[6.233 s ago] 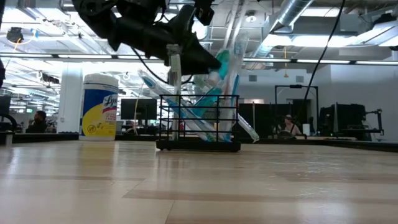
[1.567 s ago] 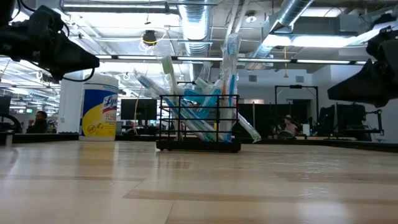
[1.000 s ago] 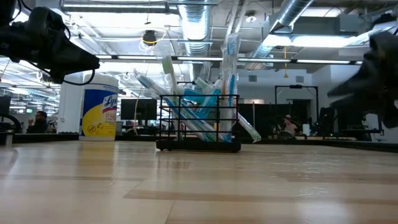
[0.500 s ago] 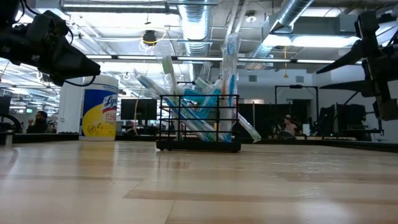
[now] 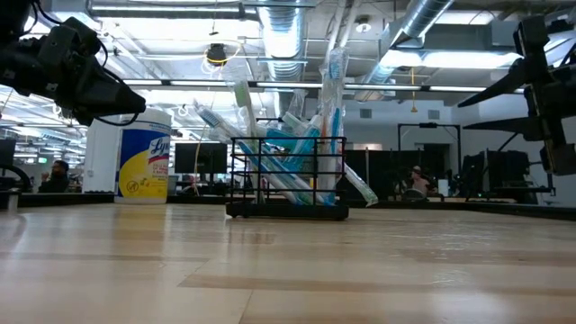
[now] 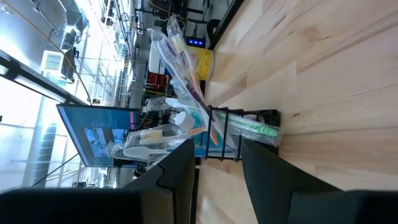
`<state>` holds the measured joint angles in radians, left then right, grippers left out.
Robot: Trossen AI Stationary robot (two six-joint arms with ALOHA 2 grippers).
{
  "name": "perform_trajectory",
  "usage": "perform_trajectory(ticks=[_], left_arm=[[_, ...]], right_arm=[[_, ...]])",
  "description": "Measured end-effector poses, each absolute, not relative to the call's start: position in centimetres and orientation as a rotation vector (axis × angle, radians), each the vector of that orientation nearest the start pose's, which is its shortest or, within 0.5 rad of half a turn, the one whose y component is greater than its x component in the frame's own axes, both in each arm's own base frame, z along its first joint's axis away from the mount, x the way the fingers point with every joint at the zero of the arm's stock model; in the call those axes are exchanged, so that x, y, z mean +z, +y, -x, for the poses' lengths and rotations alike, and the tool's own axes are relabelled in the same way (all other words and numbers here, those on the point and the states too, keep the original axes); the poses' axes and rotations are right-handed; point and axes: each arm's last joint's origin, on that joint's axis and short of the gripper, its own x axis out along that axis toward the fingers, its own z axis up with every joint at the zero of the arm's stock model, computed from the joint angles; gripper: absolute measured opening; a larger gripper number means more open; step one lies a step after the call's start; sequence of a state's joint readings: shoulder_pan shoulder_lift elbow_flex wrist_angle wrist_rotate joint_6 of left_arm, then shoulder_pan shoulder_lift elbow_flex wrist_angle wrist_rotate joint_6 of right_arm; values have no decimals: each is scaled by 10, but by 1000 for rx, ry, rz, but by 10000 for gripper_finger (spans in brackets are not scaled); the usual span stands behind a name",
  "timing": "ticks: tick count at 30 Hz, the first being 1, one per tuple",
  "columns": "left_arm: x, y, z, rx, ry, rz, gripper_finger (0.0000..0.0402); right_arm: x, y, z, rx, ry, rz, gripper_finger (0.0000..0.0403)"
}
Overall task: Pick & Place toothbrushing station
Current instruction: Return to Home Position
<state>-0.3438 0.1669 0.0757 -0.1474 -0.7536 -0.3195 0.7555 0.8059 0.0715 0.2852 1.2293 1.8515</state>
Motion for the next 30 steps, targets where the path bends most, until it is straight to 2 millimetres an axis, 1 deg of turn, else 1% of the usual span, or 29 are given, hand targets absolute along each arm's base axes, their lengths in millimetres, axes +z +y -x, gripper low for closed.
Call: perform_trajectory(ticks=[30], left_arm=[[165, -14, -97, 434, 123, 198, 92]], right_arm=[[141, 69, -113, -519, -242, -1426, 124]])
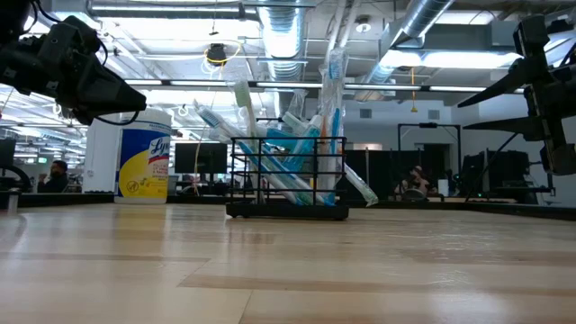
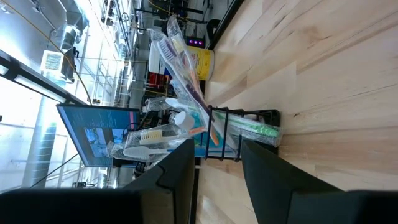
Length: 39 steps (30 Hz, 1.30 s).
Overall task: Pick & Place toothbrushing station
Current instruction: Return to Home Position
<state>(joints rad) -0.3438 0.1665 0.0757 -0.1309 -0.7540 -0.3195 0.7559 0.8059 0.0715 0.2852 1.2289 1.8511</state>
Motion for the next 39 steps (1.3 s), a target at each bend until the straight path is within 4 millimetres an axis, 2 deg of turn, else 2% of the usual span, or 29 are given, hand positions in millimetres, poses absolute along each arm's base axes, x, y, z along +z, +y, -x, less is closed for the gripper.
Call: perform_trajectory(ticks=[39], left_arm=[[168, -14, -97, 431, 99, 213, 92]], right_arm=[[141, 69, -113, -519, -242, -1426, 124]])
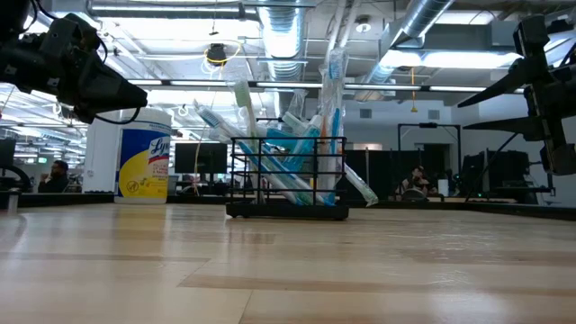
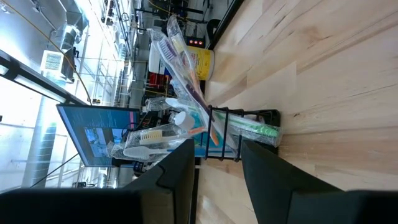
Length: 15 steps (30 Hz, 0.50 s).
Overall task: Pick & Place toothbrushing station
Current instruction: Return to Home Position
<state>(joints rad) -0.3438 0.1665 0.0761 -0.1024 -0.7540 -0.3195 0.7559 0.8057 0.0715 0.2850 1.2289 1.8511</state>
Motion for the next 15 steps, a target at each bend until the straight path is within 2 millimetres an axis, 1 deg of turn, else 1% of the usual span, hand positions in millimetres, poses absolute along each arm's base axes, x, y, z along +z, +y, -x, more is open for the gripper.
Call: perform_trajectory(ticks=[15], left_arm=[[168, -14, -97, 430, 93, 217, 92]], right_arm=[[141, 69, -113, -519, -242, -1427, 124]])
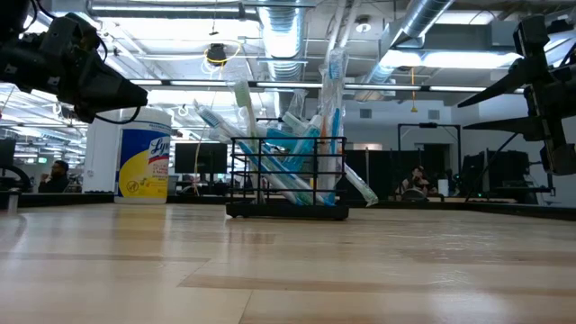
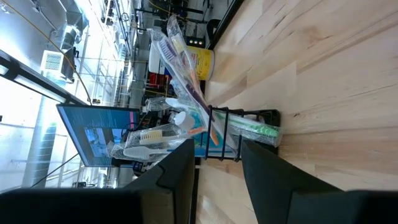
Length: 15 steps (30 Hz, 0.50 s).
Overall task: Pick & Place toothbrushing station
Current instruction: Return to Home Position
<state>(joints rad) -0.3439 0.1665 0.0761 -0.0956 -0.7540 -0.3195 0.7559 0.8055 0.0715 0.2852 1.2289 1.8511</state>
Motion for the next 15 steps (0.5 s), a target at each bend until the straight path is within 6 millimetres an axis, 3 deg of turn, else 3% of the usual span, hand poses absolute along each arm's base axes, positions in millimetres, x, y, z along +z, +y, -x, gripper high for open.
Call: perform_trajectory(ticks=[15], left_arm=[[169, -14, -98, 429, 86, 221, 92]], right_arm=[[141, 69, -113, -519, -242, -1427, 124]])
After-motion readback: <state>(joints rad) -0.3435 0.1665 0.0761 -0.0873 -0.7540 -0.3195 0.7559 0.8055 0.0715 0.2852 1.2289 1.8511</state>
